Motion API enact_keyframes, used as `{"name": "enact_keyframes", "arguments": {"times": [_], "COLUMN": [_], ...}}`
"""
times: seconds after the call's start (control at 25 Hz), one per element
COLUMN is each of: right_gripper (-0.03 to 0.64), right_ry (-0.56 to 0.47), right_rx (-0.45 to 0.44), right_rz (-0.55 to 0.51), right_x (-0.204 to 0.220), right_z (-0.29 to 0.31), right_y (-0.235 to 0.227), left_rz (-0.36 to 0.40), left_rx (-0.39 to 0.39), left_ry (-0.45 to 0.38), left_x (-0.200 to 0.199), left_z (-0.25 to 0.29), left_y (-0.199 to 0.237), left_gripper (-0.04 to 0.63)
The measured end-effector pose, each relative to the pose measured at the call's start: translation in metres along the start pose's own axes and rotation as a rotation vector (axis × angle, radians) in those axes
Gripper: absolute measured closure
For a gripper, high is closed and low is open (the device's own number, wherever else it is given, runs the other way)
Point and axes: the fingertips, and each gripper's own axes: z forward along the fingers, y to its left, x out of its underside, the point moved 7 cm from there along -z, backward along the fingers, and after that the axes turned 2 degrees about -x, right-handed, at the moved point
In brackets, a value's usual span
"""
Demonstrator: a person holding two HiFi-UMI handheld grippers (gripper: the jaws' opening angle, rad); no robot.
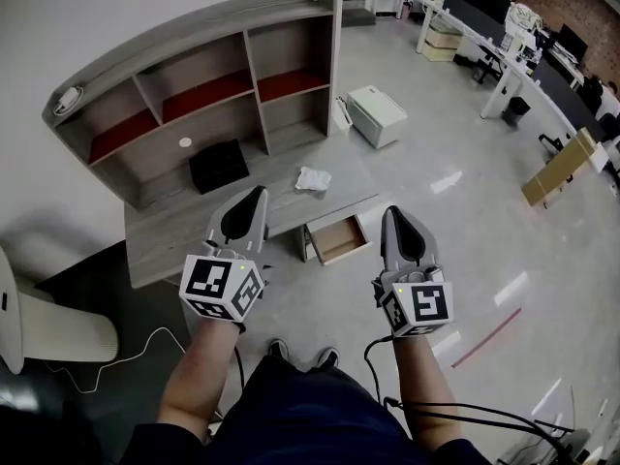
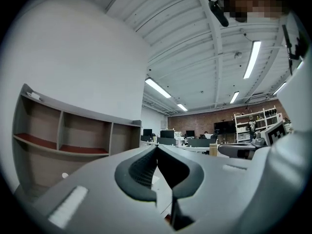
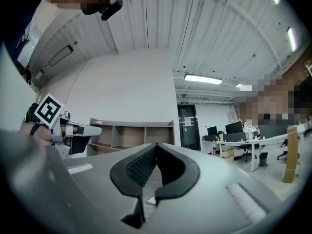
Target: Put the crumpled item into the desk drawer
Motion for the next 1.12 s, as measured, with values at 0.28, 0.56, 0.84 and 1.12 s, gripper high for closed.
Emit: {"name": "enact_keyframes", "arguments": {"times": [0.28,0.56,0.84,1.12], "right_gripper": [0.609,0.609,0.609,0.609], "right_ry": [0.015,0.038,0.078,0.142], "right_rx": [-0.020,-0.029,0.014,0.083], "right_rz": [0.028,0.038,0.019,0.013], "right_x": [0.009,0.027,0.042,0.063], "right_z": [0.003,0.032,0.090,0.145], "right_y": [-0.019,-0.021,-0.022,-0.024], "left_rz": [0.007,-0.012,-0.031,-0.047], "left_rx": [-0.020,-0.017,0.026,0.109], "left_ry": [-0.005,-0.010,0.020,0.061], "left_x": [0.007,0.022,0.038,0.059], "left_z": [-0.004,0.014,0.068,0.127], "left_y": [-0.013,0.006,0.052,0.093], "left_gripper": [0.591,0.591,0.591,0.591]}}
